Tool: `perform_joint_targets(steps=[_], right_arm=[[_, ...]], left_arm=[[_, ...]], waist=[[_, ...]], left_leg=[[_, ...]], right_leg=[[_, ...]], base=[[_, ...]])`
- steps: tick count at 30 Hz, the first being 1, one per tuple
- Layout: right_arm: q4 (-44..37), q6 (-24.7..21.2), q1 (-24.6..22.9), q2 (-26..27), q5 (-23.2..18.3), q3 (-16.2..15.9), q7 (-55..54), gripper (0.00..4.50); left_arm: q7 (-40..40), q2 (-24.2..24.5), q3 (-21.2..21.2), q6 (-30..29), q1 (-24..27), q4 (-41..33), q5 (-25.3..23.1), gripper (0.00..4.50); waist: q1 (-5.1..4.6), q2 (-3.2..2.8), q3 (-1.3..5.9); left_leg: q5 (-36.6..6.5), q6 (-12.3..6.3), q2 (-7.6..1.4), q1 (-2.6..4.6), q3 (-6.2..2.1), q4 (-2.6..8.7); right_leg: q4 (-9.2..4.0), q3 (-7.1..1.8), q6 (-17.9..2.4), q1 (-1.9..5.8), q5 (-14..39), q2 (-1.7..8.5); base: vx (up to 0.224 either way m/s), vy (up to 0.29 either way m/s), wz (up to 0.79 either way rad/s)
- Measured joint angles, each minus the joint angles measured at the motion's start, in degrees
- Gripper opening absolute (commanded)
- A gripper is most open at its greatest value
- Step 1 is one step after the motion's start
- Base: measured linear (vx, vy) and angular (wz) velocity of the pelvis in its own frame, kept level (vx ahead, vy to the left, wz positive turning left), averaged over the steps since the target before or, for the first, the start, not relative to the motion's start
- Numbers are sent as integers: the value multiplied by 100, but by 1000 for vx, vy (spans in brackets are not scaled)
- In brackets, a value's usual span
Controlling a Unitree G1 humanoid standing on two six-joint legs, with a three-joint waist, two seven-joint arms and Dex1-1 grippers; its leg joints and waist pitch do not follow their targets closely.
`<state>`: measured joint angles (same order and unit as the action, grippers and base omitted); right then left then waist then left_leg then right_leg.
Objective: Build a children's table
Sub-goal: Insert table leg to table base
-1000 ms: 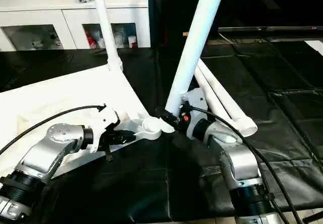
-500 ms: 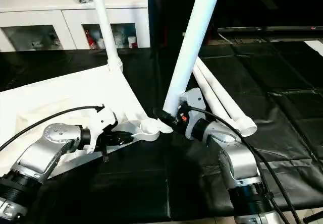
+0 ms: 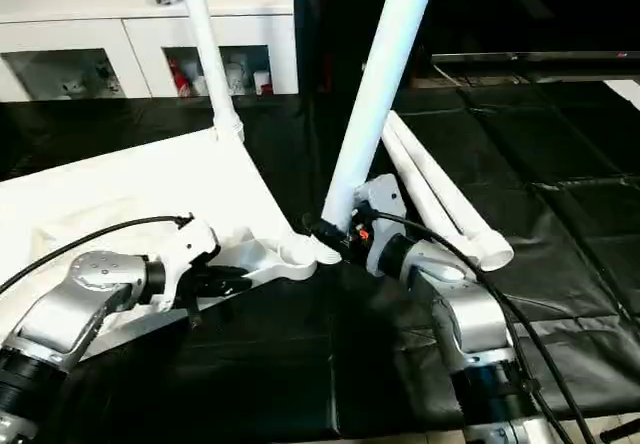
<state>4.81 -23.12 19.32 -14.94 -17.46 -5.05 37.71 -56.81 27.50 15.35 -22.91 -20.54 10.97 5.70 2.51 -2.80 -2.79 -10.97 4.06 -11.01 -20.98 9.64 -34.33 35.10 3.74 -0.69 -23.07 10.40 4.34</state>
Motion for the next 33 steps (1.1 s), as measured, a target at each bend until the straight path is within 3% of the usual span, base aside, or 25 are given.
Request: perform_joint_targets(steps=[20,33], right_arm=[[693,264,432,236,203,-408,275,194],[939,412,557,183,235,-445,639,194]], left_arm=[[-175,35,27,146,7,22,19,0],[-210,73,27,170,33,8,22,0]], waist=[[28,0,-1],[48,5,-1]], left_leg=[[0,0,0,-1,1,4],[0,0,0,-1,2,3]], right_leg=[[1,0,0,-8,0,0],[2,-1,0,-6,1,0]], base=[[0,0,0],[0,0,0]])
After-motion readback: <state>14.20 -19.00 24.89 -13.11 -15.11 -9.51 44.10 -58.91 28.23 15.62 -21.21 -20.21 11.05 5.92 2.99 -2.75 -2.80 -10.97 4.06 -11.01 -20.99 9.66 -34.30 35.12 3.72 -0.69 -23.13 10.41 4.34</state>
